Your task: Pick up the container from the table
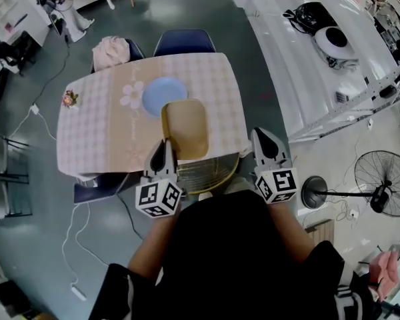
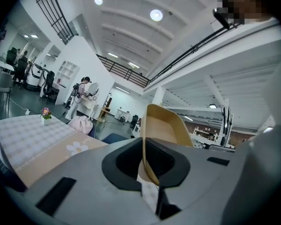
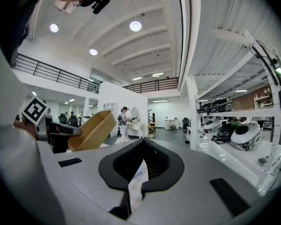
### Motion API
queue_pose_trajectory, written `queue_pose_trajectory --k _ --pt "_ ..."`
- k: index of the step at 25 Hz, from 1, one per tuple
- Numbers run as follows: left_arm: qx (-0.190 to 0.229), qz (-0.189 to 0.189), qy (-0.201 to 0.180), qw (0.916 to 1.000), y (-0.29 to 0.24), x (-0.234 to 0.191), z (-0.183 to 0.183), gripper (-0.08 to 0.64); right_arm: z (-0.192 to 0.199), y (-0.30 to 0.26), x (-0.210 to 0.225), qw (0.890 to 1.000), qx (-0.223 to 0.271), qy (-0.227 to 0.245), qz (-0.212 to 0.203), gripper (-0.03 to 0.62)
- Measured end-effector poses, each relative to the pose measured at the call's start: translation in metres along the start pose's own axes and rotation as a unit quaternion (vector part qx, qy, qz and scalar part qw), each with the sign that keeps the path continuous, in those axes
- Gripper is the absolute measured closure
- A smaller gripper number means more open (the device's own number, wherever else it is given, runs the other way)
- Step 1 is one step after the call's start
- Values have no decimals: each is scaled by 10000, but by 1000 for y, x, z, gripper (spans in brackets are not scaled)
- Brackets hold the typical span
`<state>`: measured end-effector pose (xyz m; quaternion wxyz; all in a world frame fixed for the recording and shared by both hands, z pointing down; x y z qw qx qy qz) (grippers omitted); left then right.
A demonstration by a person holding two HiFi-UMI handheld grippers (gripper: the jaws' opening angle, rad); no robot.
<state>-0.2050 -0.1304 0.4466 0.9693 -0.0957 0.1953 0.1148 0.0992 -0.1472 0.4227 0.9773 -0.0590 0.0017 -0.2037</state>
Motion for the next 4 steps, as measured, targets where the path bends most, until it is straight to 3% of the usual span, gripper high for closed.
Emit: queue_pose_trajectory --k 4 --pt "-39 -48 -14 10000 1 0 6 541 3 4 2 10000 33 -37 -6 594"
Point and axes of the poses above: the fingertips, and each gripper's own axes: y backward along the fingers, x to its right, z out of its underside, the point moved 8 cm from there along y, backward along the fingers
